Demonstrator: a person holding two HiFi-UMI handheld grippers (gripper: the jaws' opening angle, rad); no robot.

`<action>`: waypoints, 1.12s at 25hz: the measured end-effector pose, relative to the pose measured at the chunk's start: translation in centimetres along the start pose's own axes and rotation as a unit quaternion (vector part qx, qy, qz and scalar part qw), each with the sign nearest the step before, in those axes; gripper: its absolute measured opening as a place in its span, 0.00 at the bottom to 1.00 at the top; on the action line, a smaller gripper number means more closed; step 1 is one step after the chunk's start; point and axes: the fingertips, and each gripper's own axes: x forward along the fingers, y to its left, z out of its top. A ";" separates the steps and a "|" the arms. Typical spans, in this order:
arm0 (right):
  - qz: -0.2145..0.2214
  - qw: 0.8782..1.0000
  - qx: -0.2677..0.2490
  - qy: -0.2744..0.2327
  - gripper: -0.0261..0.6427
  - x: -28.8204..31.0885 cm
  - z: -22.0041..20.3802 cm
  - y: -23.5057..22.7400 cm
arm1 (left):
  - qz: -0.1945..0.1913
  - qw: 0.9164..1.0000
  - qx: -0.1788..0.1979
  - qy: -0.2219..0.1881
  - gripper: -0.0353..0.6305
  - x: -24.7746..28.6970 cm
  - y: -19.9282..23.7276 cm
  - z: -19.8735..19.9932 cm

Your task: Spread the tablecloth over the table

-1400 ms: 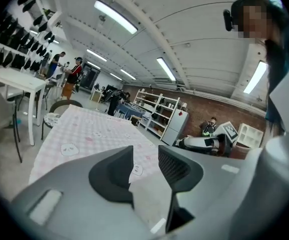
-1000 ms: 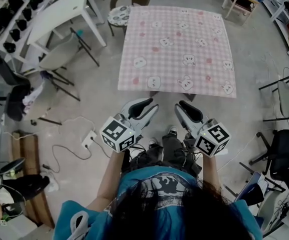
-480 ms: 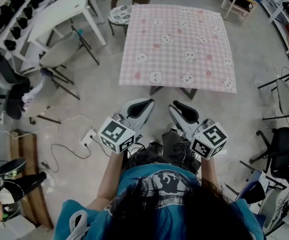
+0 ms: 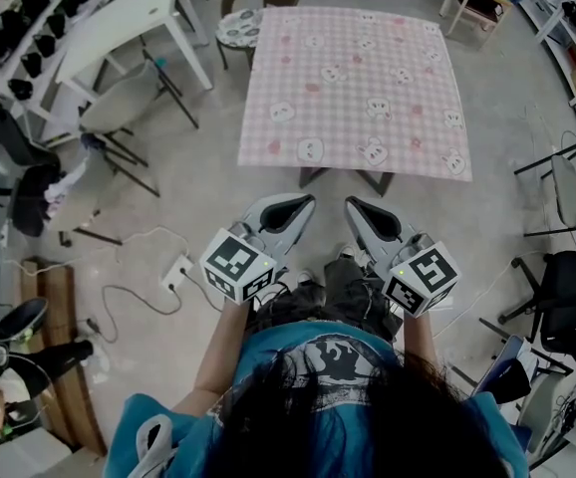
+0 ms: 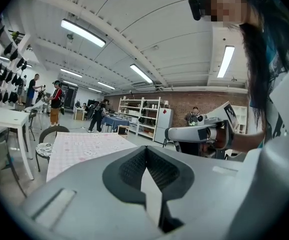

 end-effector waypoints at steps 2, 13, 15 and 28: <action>0.000 1.000 0.000 -0.002 0.04 0.0 0.1 -0.1 | -0.003 1.000 0.002 -0.001 0.07 0.1 -0.1 0.2; 0.000 1.000 -0.029 -0.001 0.04 -0.2 0.2 0.2 | -0.009 1.000 0.009 -0.001 0.07 0.1 -0.8 0.4; -0.003 0.999 -0.032 0.001 0.04 -0.3 0.1 0.2 | -0.009 1.000 0.007 0.000 0.07 0.1 -0.8 0.4; -0.004 0.999 -0.036 0.002 0.04 -0.3 -0.3 0.2 | -0.013 1.000 0.004 0.004 0.07 0.1 -1.0 -0.1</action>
